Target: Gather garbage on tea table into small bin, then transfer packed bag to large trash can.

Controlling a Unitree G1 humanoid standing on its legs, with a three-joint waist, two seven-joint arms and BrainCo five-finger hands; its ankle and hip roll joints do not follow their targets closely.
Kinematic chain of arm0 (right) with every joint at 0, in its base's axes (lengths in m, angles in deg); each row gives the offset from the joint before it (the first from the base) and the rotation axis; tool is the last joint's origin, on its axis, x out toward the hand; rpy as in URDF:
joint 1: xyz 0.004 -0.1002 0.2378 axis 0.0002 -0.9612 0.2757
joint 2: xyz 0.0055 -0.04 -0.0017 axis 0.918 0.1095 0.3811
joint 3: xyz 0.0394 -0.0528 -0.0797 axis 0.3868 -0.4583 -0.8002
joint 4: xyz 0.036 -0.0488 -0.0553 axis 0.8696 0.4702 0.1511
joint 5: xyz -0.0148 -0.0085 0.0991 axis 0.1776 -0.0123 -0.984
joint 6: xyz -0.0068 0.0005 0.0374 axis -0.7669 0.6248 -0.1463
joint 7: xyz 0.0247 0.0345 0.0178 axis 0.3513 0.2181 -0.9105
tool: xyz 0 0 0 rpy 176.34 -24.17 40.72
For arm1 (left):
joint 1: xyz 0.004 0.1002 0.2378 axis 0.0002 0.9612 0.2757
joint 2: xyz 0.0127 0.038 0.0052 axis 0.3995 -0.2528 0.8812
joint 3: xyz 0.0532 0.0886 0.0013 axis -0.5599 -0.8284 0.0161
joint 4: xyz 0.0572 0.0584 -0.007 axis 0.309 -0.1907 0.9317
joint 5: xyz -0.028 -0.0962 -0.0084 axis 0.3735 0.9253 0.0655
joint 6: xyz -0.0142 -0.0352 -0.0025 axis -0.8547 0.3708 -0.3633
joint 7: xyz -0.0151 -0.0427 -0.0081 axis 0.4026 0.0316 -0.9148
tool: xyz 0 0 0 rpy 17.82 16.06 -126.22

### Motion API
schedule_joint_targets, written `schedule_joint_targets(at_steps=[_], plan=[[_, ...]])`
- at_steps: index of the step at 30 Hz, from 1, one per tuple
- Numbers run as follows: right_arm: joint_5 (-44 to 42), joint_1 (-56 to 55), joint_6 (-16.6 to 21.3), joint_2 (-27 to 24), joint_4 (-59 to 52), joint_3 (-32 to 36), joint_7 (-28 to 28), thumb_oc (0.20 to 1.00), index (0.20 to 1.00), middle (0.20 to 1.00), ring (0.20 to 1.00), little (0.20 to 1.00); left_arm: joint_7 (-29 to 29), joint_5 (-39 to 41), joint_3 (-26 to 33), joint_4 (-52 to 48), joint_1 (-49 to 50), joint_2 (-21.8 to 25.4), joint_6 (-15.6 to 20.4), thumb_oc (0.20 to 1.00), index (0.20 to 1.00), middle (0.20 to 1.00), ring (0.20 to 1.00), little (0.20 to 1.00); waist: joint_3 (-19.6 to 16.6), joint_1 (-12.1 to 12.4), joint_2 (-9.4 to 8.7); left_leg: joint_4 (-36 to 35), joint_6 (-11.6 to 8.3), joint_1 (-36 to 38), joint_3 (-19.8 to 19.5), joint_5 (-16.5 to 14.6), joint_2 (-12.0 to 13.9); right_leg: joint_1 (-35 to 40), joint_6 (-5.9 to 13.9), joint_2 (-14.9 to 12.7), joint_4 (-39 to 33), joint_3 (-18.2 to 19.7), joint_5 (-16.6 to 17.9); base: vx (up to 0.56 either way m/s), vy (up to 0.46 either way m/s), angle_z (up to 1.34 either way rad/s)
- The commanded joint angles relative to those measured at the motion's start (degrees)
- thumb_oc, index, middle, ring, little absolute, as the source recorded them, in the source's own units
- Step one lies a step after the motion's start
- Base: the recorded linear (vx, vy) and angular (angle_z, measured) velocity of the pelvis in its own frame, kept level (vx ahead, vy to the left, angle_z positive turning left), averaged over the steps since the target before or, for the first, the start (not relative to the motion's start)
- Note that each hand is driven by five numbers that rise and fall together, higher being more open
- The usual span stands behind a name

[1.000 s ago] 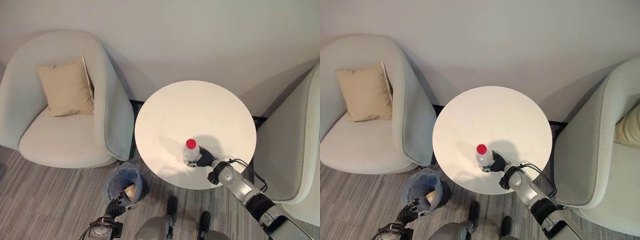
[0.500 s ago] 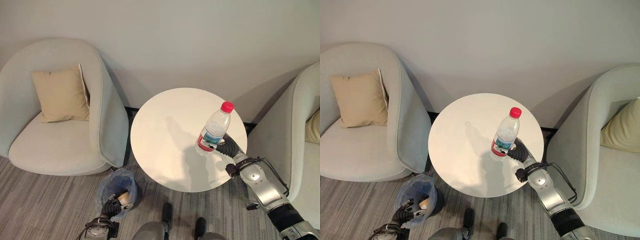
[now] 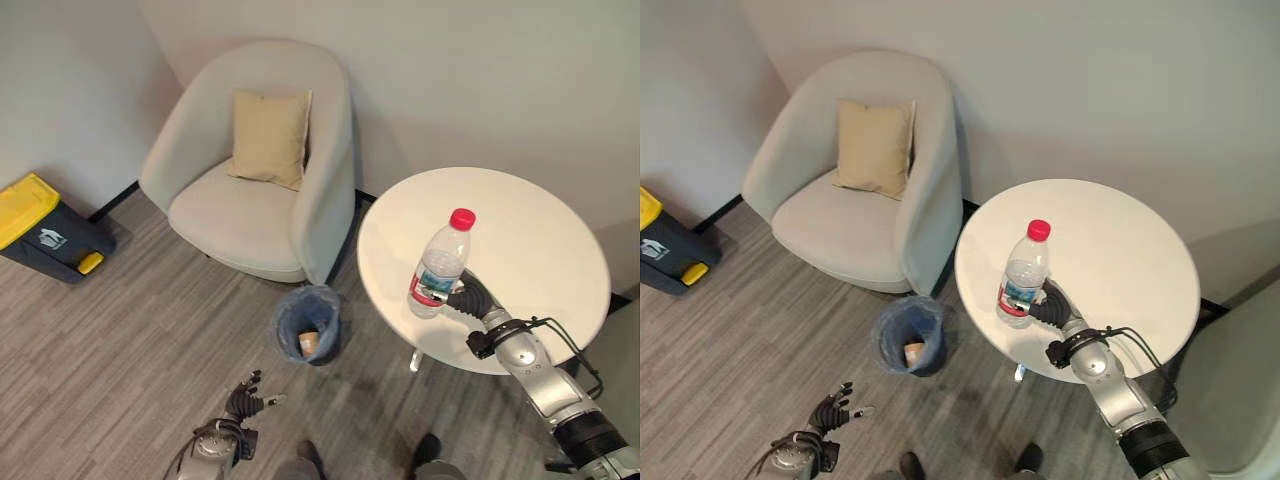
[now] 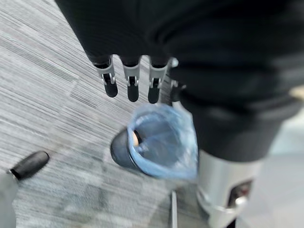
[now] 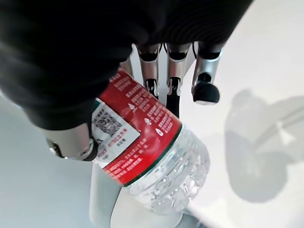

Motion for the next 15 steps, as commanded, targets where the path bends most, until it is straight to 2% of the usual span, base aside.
schedule_joint_targets(at_steps=[1,2,3,5,6,7,8,9,10,11,12,15], plan=[[0.06,3.21,2.65,1.43,-2.80,-0.90,-1.01,0.200,0.200,0.200,0.200,0.200,-0.92,-1.55,0.50,-1.45,0.43,3.14,1.63,1.000,1.000,1.000,1.000,1.000,-3.08,1.16,-2.41,8.66,-1.15,-6.65,-2.87,-5.51,0.34,1.68,1.01,-0.54,2.11,3.59,-10.77,0.10,0.241,0.39],[0.18,3.82,2.54,2.48,-2.93,-1.56,-0.89,0.200,0.200,0.200,0.200,0.200,-1.23,-1.17,1.54,-1.66,0.70,3.81,1.60,1.000,1.000,1.000,1.000,1.000,-2.40,2.23,-3.06,9.36,-0.06,-7.67,-3.43,-6.64,-1.05,1.13,2.07,-2.30,3.13,3.64,-10.22,0.07,0.200,0.36],[0.19,3.85,2.54,2.53,-2.91,-1.58,-0.90,0.200,0.200,0.200,0.200,0.200,-1.22,-1.17,1.57,-1.68,0.71,3.85,1.58,1.000,1.000,1.000,1.000,1.000,-2.46,2.24,-3.11,9.43,0.00,-7.76,-3.40,-6.71,-1.10,1.01,2.13,-2.39,3.23,3.68,-10.24,0.12,0.319,0.19],[0.27,3.52,2.58,3.46,-3.48,-1.92,-0.45,0.200,0.200,0.200,0.200,0.200,-1.18,-0.93,2.70,-2.27,1.17,4.62,1.29,1.000,1.000,1.000,1.000,1.000,-1.71,3.11,-3.15,9.52,1.51,-8.35,-4.03,-8.02,-2.69,-0.97,2.86,-4.19,7.40,4.69,-10.30,0.09,0.209,0.01],[0.30,3.31,2.53,3.72,-3.59,-2.01,-0.37,0.200,0.200,0.200,0.200,0.200,-1.23,-0.74,2.89,-2.42,1.18,4.87,1.20,1.000,1.000,1.000,1.000,1.000,-1.31,2.91,-3.10,9.28,1.95,-8.21,-4.64,-8.28,-3.24,-2.52,2.75,-4.28,9.68,6.47,-10.51,0.08,0.168,0.03],[0.29,3.09,2.54,3.82,-3.89,-1.94,-0.34,0.200,0.200,0.200,0.200,0.200,-1.39,-0.62,3.06,-2.75,1.11,5.17,1.22,1.000,1.000,1.000,1.000,1.000,-0.73,2.36,-2.96,8.85,2.44,-7.99,-5.47,-8.56,-3.93,-4.69,2.68,-3.57,11.60,9.91,-10.89,0.06,0.110,0.07],[0.29,3.11,2.52,3.82,-3.90,-1.95,-0.33,0.200,0.200,0.200,0.200,0.200,-1.39,-0.62,3.09,-2.77,1.11,5.18,1.20,1.000,1.000,1.000,1.000,1.000,-0.78,2.47,-3.00,8.83,2.47,-8.03,-5.33,-8.61,-3.95,-4.97,2.69,-3.66,11.93,10.12,-11.05,0.06,0.106,0.09],[0.32,2.96,2.52,3.80,-4.18,-2.00,-0.10,0.200,0.200,0.200,0.200,0.200,-1.41,-0.44,3.14,-3.08,1.10,5.30,1.26,1.000,1.000,1.000,1.000,1.000,-0.31,1.95,-2.82,8.30,2.81,-7.71,-6.05,-8.80,-4.58,-6.82,2.59,-2.30,12.76,13.50,-11.60,-0.01,0.087,0.29],[0.27,2.91,2.51,3.68,-4.45,-2.02,-0.02,0.200,0.200,0.200,0.200,0.200,-1.46,-0.30,3.31,-3.16,1.11,5.26,1.32,1.000,1.000,1.000,1.000,1.000,0.16,1.51,-2.69,7.76,3.48,-7.95,-5.96,-7.70,-5.08,-8.92,2.05,-0.76,12.41,15.98,-10.78,0.06,0.089,0.29],[0.26,2.86,2.50,3.69,-4.42,-2.04,-0.01,0.200,0.200,0.200,0.200,0.200,-1.45,-0.30,3.28,-3.12,1.16,5.27,1.31,1.000,1.000,1.000,1.000,1.000,-0.03,1.54,-2.64,7.68,3.11,-7.34,-6.66,-8.85,-5.15,-8.50,2.52,-0.68,12.71,16.54,-11.88,0.05,0.082,0.37],[0.29,2.48,2.23,3.48,-4.74,-1.95,0.27,0.200,0.200,0.200,0.200,0.200,-1.31,-0.36,3.52,-3.35,1.73,5.14,1.23,1.000,1.000,1.000,1.000,1.000,0.69,1.16,-2.52,6.59,3.94,-6.96,-7.07,-7.65,-6.02,-10.56,1.78,1.23,10.99,18.57,-10.06,0.14,0.045,0.32],[-0.27,1.48,2.30,3.33,-4.74,-1.62,0.65,0.200,0.200,0.200,0.200,0.200,-1.36,-0.61,3.90,-2.57,1.72,4.95,1.01,1.000,1.000,1.000,1.000,1.000,1.65,0.59,-2.59,5.36,4.16,-5.14,-9.32,-8.16,-7.20,-14.67,2.07,2.92,8.87,17.99,-7.79,0.16,-0.028,0.19]])
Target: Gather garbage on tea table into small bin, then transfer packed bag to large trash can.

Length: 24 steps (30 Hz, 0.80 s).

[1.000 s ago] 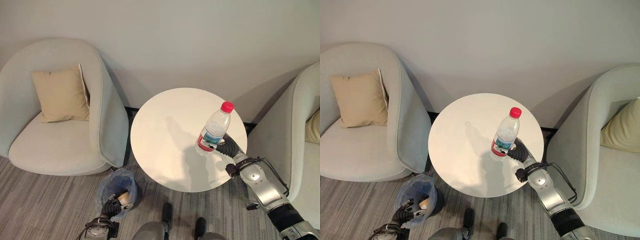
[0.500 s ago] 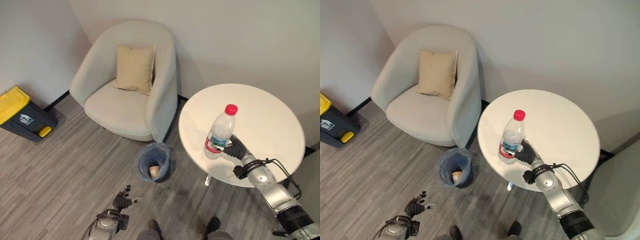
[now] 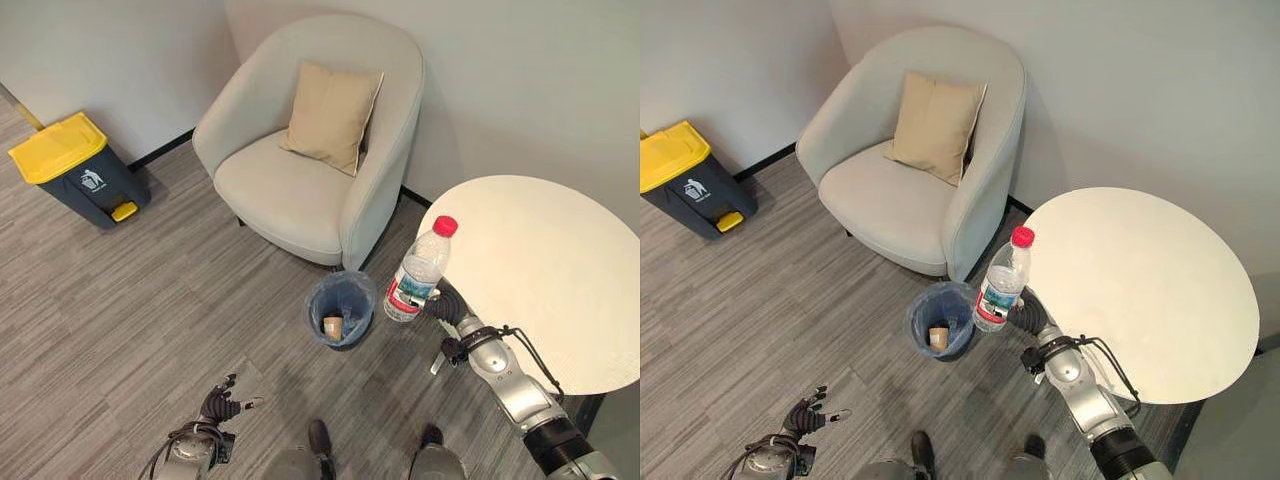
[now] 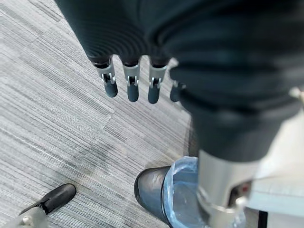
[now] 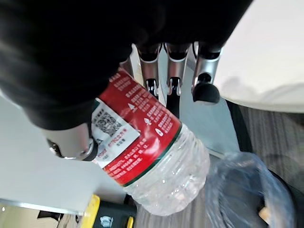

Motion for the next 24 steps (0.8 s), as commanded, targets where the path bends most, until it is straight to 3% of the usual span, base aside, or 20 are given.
schedule_joint_targets(at_steps=[1,4,8,10,11,13,14,16,17,19,21,24], plan=[[-0.51,1.62,3.24,-1.47,-4.48,1.16,0.00,0.200,0.200,0.200,0.200,0.200,-0.69,-0.41,1.42,-2.47,-0.48,0.97,1.62,1.000,1.000,1.000,1.000,1.000,0.86,-0.71,0.30,5.04,-3.09,0.72,-4.51,-7.20,-1.88,-1.31,0.53,3.53,-4.01,-4.19,-1.77,0.16,-0.057,0.26],[-0.19,-0.34,3.31,-2.34,-4.35,2.07,0.37,0.200,0.200,0.200,0.200,0.200,-0.47,-0.70,1.35,-3.00,-0.49,1.06,1.95,1.000,1.000,1.000,1.000,1.000,1.16,-1.72,-0.20,6.46,-3.53,1.58,-7.77,-8.65,-2.74,-1.97,1.14,3.64,-5.07,-1.79,-0.87,0.19,-0.132,0.55],[-0.19,-2.61,3.53,-3.04,-4.21,2.66,0.94,0.200,0.200,0.200,0.200,0.200,-0.12,-0.89,1.46,-2.59,0.90,0.52,1.71,1.000,1.000,1.000,1.000,1.000,-0.31,-2.16,-0.36,7.97,-4.99,1.78,-8.91,-9.34,-2.16,-0.01,-0.06,3.90,-6.15,-1.54,0.06,0.18,-0.165,0.95],[-0.10,-3.03,3.66,-3.43,-4.52,2.53,1.14,0.200,0.200,0.200,0.200,0.200,0.00,-1.09,1.37,-2.58,1.07,0.42,1.57,1.000,1.000,1.000,1.000,1.000,-0.65,-2.48,-0.25,8.64,-5.83,1.71,-8.89,-9.41,-1.26,1.17,-0.28,4.16,-7.04,-2.14,-0.18,0.13,-0.163,0.19],[0.09,-3.26,3.65,-4.30,-4.76,2.44,1.65,0.200,0.200,0.200,0.200,0.200,0.26,-1.29,1.11,-2.40,0.78,0.41,1.41,1.000,1.000,1.000,1.000,1.000,-0.71,-2.88,-0.58,11.88,-7.48,0.43,-8.13,-9.20,0.42,2.59,-1.01,4.18,-8.12,-2.88,-0.87,0.12,-0.191,0.16],[-0.15,-3.07,3.64,-4.95,-4.94,2.18,1.76,0.200,0.200,0.200,0.200,0.200,0.27,-1.30,0.82,-2.58,0.42,0.35,1.31,1.000,1.000,1.000,1.000,1.000,-0.31,-3.11,-0.67,15.64,-8.18,-1.39,-8.03,-8.85,1.37,3.58,-1.58,4.38,-9.06,-3.40,-1.08,0.13,-0.169,0.50],[0.11,-2.62,3.34,-6.19,-4.50,1.56,1.92,0.200,0.200,0.200,0.200,0.200,0.31,-1.41,0.03,-2.41,-0.41,-0.28,1.18,1.000,1.000,1.000,1.000,1.000,0.73,-3.06,-0.84,19.70,-8.98,-4.45,-7.60,-7.11,3.45,6.38,-2.72,4.95,-10.91,-4.12,-2.84,0.15,-0.087,0.53],[0.54,-2.00,3.13,-6.74,-3.91,1.42,1.56,0.200,0.200,0.200,0.200,0.200,0.13,-2.51,-1.23,-1.89,-1.34,-0.63,1.14,1.000,1.000,1.000,1.000,1.000,1.34,-2.83,-1.01,16.44,-8.67,-7.07,-7.54,-6.22,4.52,7.32,-2.63,4.63,-11.22,-4.65,-3.54,0.17,0.002,0.20],[-0.03,-1.60,3.26,-6.62,-3.83,1.36,1.18,0.200,0.200,0.200,0.200,0.200,-0.20,-3.15,-1.74,-1.61,-1.83,-0.53,1.24,1.000,1.000,1.000,1.000,1.000,1.38,-2.39,-0.97,12.38,-8.95,-9.10,-7.75,-3.18,4.90,7.38,-2.37,4.66,-11.50,-4.75,-3.70,0.16,0.103,0.11],[-0.33,-1.35,3.37,-6.40,-3.20,1.07,0.69,0.200,0.200,0.200,0.200,0.200,-0.43,-2.95,-1.88,-2.05,-1.68,-0.34,1.35,1.000,1.000,1.000,1.000,1.000,1.87,-1.42,-0.58,9.14,-9.39,-10.69,-8.93,-0.39,4.71,7.85,-2.23,5.11,-11.28,-4.62,-4.29,0.18,0.148,0.03],[0.72,-1.16,3.32,-6.02,-3.05,0.42,1.19,0.200,0.200,0.200,0.200,0.200,-0.11,-2.83,-1.50,-1.92,-0.64,-0.30,1.34,1.000,1.000,1.000,1.000,1.000,1.51,-1.35,-0.13,7.88,-9.15,-9.14,-9.50,-1.19,4.30,8.40,-1.54,4.75,-10.35,-3.71,-5.00,0.21,0.271,-0.22],[1.81,0.25,2.97,-4.81,-2.90,-0.93,2.00,0.200,0.200,0.200,0.200,0.200,-0.13,-2.97,-0.78,-2.15,0.35,0.19,1.37,1.000,1.000,1.000,1.000,1.000,0.97,-0.60,-0.35,7.60,-7.05,-8.14,-9.48,-2.60,2.05,7.64,-0.31,2.67,-7.01,-1.55,-5.06,0.15,0.253,-0.41]])
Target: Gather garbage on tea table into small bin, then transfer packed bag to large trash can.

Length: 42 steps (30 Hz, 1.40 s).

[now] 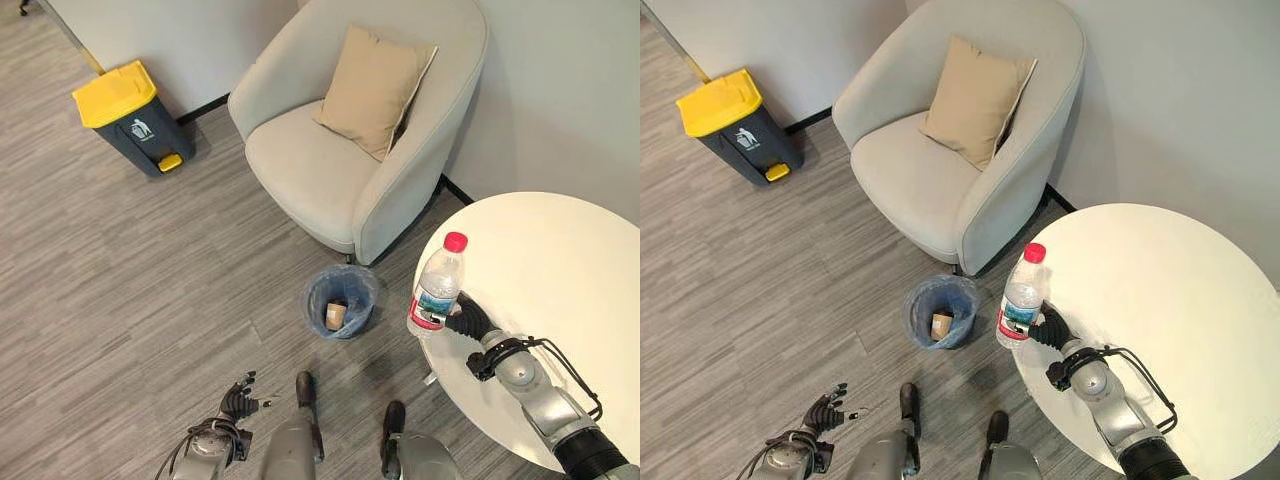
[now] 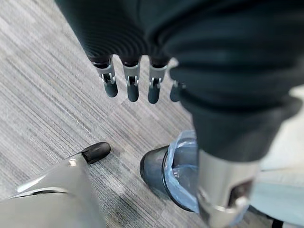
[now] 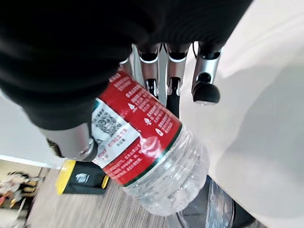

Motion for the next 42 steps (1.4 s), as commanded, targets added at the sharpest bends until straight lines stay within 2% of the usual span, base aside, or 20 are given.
schedule_joint_targets(at_steps=[1,3,8,11,12,16,21,22,24,27,28,29,30,32,33,34,36,39,40,42], plan=[[1.45,4.08,3.00,1.82,-3.68,-1.63,0.15,0.200,0.200,0.200,0.200,0.200,-1.18,-2.26,1.87,-2.17,-0.41,3.06,1.34,1.000,1.000,1.000,1.000,1.000,-1.42,1.67,-1.52,6.53,2.38,-1.51,0.05,-8.14,-2.83,-3.12,5.68,-6.15,1.17,3.03,-2.52,0.13,0.307,-0.56],[1.58,6.16,2.73,2.83,-3.38,-2.76,0.18,0.200,0.200,0.200,0.200,0.200,-2.03,-1.56,2.46,-1.85,-1.75,4.02,1.46,1.000,1.000,1.000,1.000,1.000,-0.44,2.16,-1.67,7.34,4.16,-1.26,0.47,-9.03,-4.21,-6.57,6.70,-7.64,7.00,4.97,-1.81,0.06,0.212,-0.42],[1.60,8.75,2.84,3.73,-3.23,-4.37,-0.15,0.200,0.200,0.200,0.200,0.200,-2.98,-0.02,3.12,-2.45,-3.20,5.40,1.87,1.000,1.000,1.000,1.000,1.000,1.34,2.58,-1.33,8.09,5.29,-1.43,0.44,-10.12,-5.28,-10.51,6.58,-7.30,12.06,7.13,-1.89,0.01,0.095,0.03],[1.35,11.15,2.77,4.06,-3.30,-5.26,-0.72,0.200,0.200,0.200,0.200,0.200,-3.92,2.09,3.74,-2.71,-4.17,5.48,2.11,1.000,1.000,1.000,1.000,1.000,2.95,2.21,-1.06,7.69,5.25,-1.59,-0.12,-10.03,-6.04,-14.56,6.27,-5.01,10.06,8.86,-0.40,0.02,0.013,-0.03],[1.52,11.31,2.79,3.69,-2.48,-5.59,-1.27,0.200,0.200,0.200,0.200,0.200,-4.05,2.08,3.39,-1.87,-4.67,5.87,1.93,1.000,1.000,1.000,1.000,1.000,3.34,1.82,-1.62,8.00,5.09,-1.62,-0.42,-10.60,-6.29,-14.47,6.02,-3.95,8.47,9.43,-0.76,0.04,-0.047,-0.02],[1.35,13.07,2.90,4.18,-2.88,-6.67,-1.36,0.200,0.200,0.200,0.200,0.200,-3.63,2.43,2.92,-3.00,-4.64,5.88,2.40,1.000,1.000,1.000,1.000,1.000,4.21,2.67,-1.82,10.15,4.78,-5.41,-2.36,-10.37,-7.18,-14.14,5.41,-3.47,4.76,10.81,0.35,0.01,-0.100,0.41],[3.69,20.81,2.61,3.79,-0.13,-10.28,-3.33,0.200,0.200,0.200,0.200,0.200,-4.06,4.15,1.41,-5.27,-6.07,6.24,2.98,1.000,1.000,1.000,1.000,1.000,6.28,3.74,-1.01,11.20,3.17,-10.78,-3.42,-9.00,-5.91,-17.78,4.58,-3.77,3.91,8.54,0.79,-0.06,-0.137,0.23],[4.07,24.83,2.47,3.53,1.29,-11.47,-4.89,0.200,0.200,0.200,0.200,0.200,-4.72,5.77,0.53,-6.49,-7.57,6.83,3.48,1.000,1.000,1.000,1.000,1.000,8.41,3.85,-0.77,13.14,2.83,-14.41,-3.58,-8.62,-5.71,-21.16,4.22,-3.81,5.57,8.06,0.66,-0.14,-0.140,0.15],[4.12,26.65,2.27,3.53,2.15,-12.04,-5.84,0.200,0.200,0.200,0.200,0.200,-5.11,6.71,0.39,-7.05,-8.14,7.03,3.62,1.000,1.000,1.000,1.000,1.000,8.83,3.84,-0.59,14.65,2.80,-16.60,-3.62,-8.96,-5.59,-23.35,4.00,-3.73,7.08,7.97,0.19,-0.09,-0.065,0.14],[5.29,33.62,1.76,5.28,5.66,-13.05,-10.71,0.200,0.200,0.200,0.200,0.200,-7.69,10.76,-0.37,-7.61,-12.52,6.78,4.56,1.000,1.000,1.000,1.000,1.000,12.31,3.60,0.05,20.55,2.91,-25.88,-3.15,-9.41,-4.93,-33.20,3.34,-4.26,13.63,8.30,-0.67,-0.15,-0.017,0.20],[5.29,33.69,1.79,5.30,5.72,-13.07,-10.73,0.200,0.200,0.200,0.200,0.200,-7.69,10.77,-0.35,-7.58,-12.56,6.77,4.58,1.000,1.000,1.000,1.000,1.000,12.13,3.60,0.04,20.74,2.91,-26.22,-3.15,-9.47,-4.92,-33.54,3.33,-4.26,13.80,8.32,-0.72,-0.13,0.007,0.02],[6.01,36.73,1.27,6.36,8.57,-13.55,-13.16,0.200,0.200,0.200,0.200,0.200,-8.97,11.68,-1.06,-7.12,-15.07,6.64,4.80,1.000,1.000,1.000,1.000,1.000,13.68,3.40,0.57,24.87,2.63,-30.94,-3.28,-11.64,-4.26,-38.83,3.38,-4.39,18.35,9.11,-2.72,-0.02,0.001,0.08],[6.00,36.87,1.33,6.40,8.72,-13.59,-13.21,0.200,0.200,0.200,0.200,0.200,-8.98,11.69,-1.04,-7.05,-15.16,6.63,4.82,1.000,1.000,1.000,1.000,1.000,13.47,3.42,0.57,25.30,2.63,-31.44,-3.27,-11.88,-4.20,-39.31,3.37,-4.37,18.71,9.15,-2.91,-0.09,0.012,0.15],[6.28,40.40,0.74,8.12,13.20,-14.12,-16.20,0.200,0.200,0.200,0.200,0.200,-10.83,12.57,-2.21,-7.40,-18.71,7.16,5.34,1.000,1.000,1.000,1.000,1.000,13.95,3.11,0.99,30.77,2.86,-40.20,-3.64,-12.68,-3.84,-48.19,2.92,-4.68,24.20,10.19,-3.59,-0.09,0.026,0.16],[6.26,40.64,0.81,8.14,13.35,-14.14,-16.26,0.200,0.200,0.200,0.200,0.200,-10.84,12.58,-2.16,-7.36,-18.88,7.18,5.36,1.000,1.000,1.000,1.000,1.000,13.93,3.12,0.96,31.16,2.87,-40.66,-3.64,-12.81,-3.82,-48.65,2.92,-4.68,24.56,10.24,-3.69,-0.06,0.029,0.14],[6.09,43.88,0.03,8.16,16.67,-14.70,-17.57,0.200,0.200,0.200,0.200,0.200,-11.51,13.40,-3.14,-7.58,-21.28,7.78,5.70,1.000,1.000,1.000,1.000,1.000,13.96,3.19,1.28,34.71,3.20,-46.30,-3.97,-13.29,-3.89,-53.94,2.65,-5.05,28.07,10.96,-4.26,-0.05,0.019,0.11],[5.45,47.01,-0.28,8.17,20.03,-14.96,-18.61,0.200,0.200,0.200,0.200,0.200,-12.08,14.25,-3.90,-8.19,-23.38,8.66,6.40,1.000,1.000,1.000,1.000,1.000,13.96,3.46,1.59,37.76,3.40,-51.41,-4.37,-13.74,-4.27,-59.15,2.57,-5.46,31.76,11.32,-4.89,-0.03,0.009,0.03],[4.68,50.82,-0.60,7.86,23.70,-15.86,-19.11,0.200,0.200,0.200,0.200,0.200,-12.23,15.08,-4.71,-8.65,-25.51,9.66,6.90,1.000,1.000,1.000,1.000,1.000,13.96,3.82,1.83,40.56,3.72,-55.57,-4.75,-14.36,-4.67,-63.25,2.46,-5.97,34.82,12.00,-5.62,-0.01,0.007,0.18],[2.93,55.62,-1.19,7.16,29.56,-16.61,-19.51,0.200,0.200,0.200,0.200,0.200,-12.01,16.19,-6.32,-9.26,-27.83,10.75,7.36,1.000,1.000,1.000,1.000,1.000,13.95,4.59,2.32,42.62,4.01,-59.49,-4.93,-14.53,-5.38,-67.34,2.19,-6.66,37.94,12.36,-6.37,0.00,0.000,0.37],[1.84,58.45,-1.59,6.66,32.65,-17.14,-19.50,0.200,0.200,0.200,0.200,0.200,-11.65,16.40,-7.41,-9.64,-28.66,11.24,7.41,1.000,1.000,1.000,1.000,1.000,13.93,5.18,2.53,43.26,4.17,-61.12,-5.11,-14.47,-5.82,-68.91,2.10,-6.93,39.06,12.53,-6.66,0.00,0.008,0.23]])
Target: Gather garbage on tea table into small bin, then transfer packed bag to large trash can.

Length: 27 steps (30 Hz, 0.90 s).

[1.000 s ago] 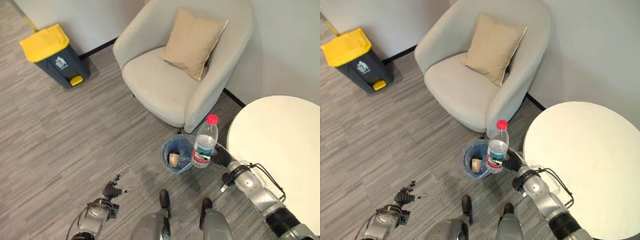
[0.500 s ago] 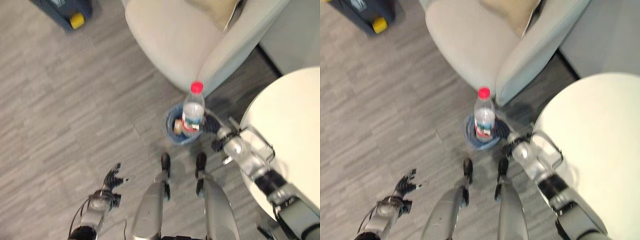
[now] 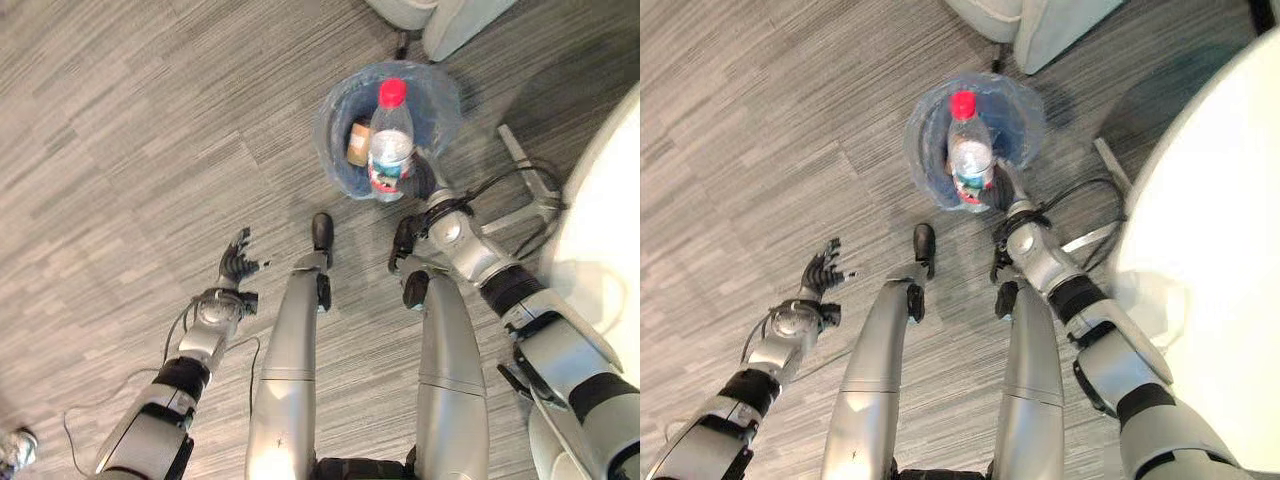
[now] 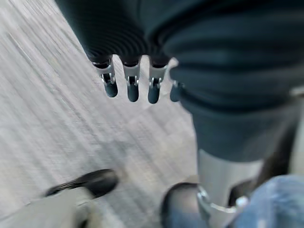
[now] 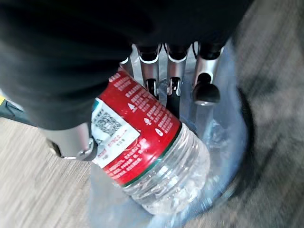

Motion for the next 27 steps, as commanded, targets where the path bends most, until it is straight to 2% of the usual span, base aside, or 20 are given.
schedule_joint_targets(at_steps=[1,7,8,9,14,22,27], plan=[[-3.37,0.44,1.76,-0.50,-1.27,-1.66,-1.55,0.200,0.200,0.200,0.200,0.200,-0.32,2.09,-0.49,-0.50,4.10,0.67,1.24,1.000,1.000,1.000,1.000,1.000,-3.79,0.46,2.52,1.23,-0.13,0.62,-0.25,-4.58,-0.71,3.04,6.08,-1.47,-6.59,4.17,-1.81,0.00,0.006,0.09],[-5.46,3.73,1.64,-1.47,2.75,-3.26,-1.54,0.200,0.200,0.200,0.200,0.200,0.21,1.22,-2.25,0.55,4.63,0.57,0.86,1.000,1.000,1.000,1.000,1.000,-5.76,2.02,2.10,0.22,0.34,-0.77,-0.73,-4.39,-1.37,2.29,6.33,-1.67,-7.78,3.71,-1.58,0.00,0.020,0.05],[-5.66,3.72,1.59,-1.46,3.13,-3.31,-1.62,0.561,0.561,0.561,0.561,0.561,0.30,1.12,-2.37,0.82,4.64,0.39,0.71,1.000,1.000,1.000,1.000,1.000,-5.95,2.04,2.01,-0.04,0.43,-0.76,-0.81,-4.32,-1.44,2.41,6.37,-1.70,-8.08,3.64,-1.50,0.00,-0.001,-0.06],[-5.76,3.66,1.48,-1.50,3.63,-3.45,-1.60,1.000,1.000,1.000,1.000,1.000,0.25,0.94,-2.44,0.95,4.56,0.37,0.67,1.000,1.000,1.000,1.000,1.000,-6.20,2.06,1.97,-0.49,0.47,-0.45,-0.85,-4.24,-1.45,2.64,6.40,-1.77,-8.44,3.55,-1.47,0.00,0.002,-0.04],[-5.29,2.31,1.32,-2.29,3.63,-3.31,-1.61,1.000,1.000,1.000,1.000,1.000,0.00,0.42,-2.07,0.61,4.59,0.29,0.75,1.000,1.000,1.000,1.000,1.000,-7.00,1.52,1.66,-2.87,0.51,0.94,-1.06,-3.95,-1.54,3.82,6.51,-1.64,-10.38,3.56,-1.04,0.00,0.002,0.01],[14.00,-2.23,-0.77,-7.16,-3.18,-9.55,-1.89,1.000,1.000,1.000,1.000,1.000,-0.79,-2.21,0.46,0.15,6.01,0.21,0.67,1.000,1.000,1.000,1.000,1.000,-7.20,-0.10,0.47,-5.44,-0.06,3.48,-1.21,-4.03,-0.84,6.30,7.00,-0.64,-13.82,3.54,-0.42,0.01,-0.023,-0.02],[23.04,-2.49,-2.31,-6.68,-0.69,-15.25,0.40,1.000,1.000,1.000,1.000,1.000,-0.93,-2.80,0.63,0.31,6.57,0.80,0.49,1.000,1.000,1.000,1.000,1.000,-6.81,-0.22,0.59,-4.61,-0.29,2.84,-1.38,-4.31,-0.65,5.55,7.20,-0.51,-13.13,3.44,-0.75,0.02,-0.047,-0.05]])
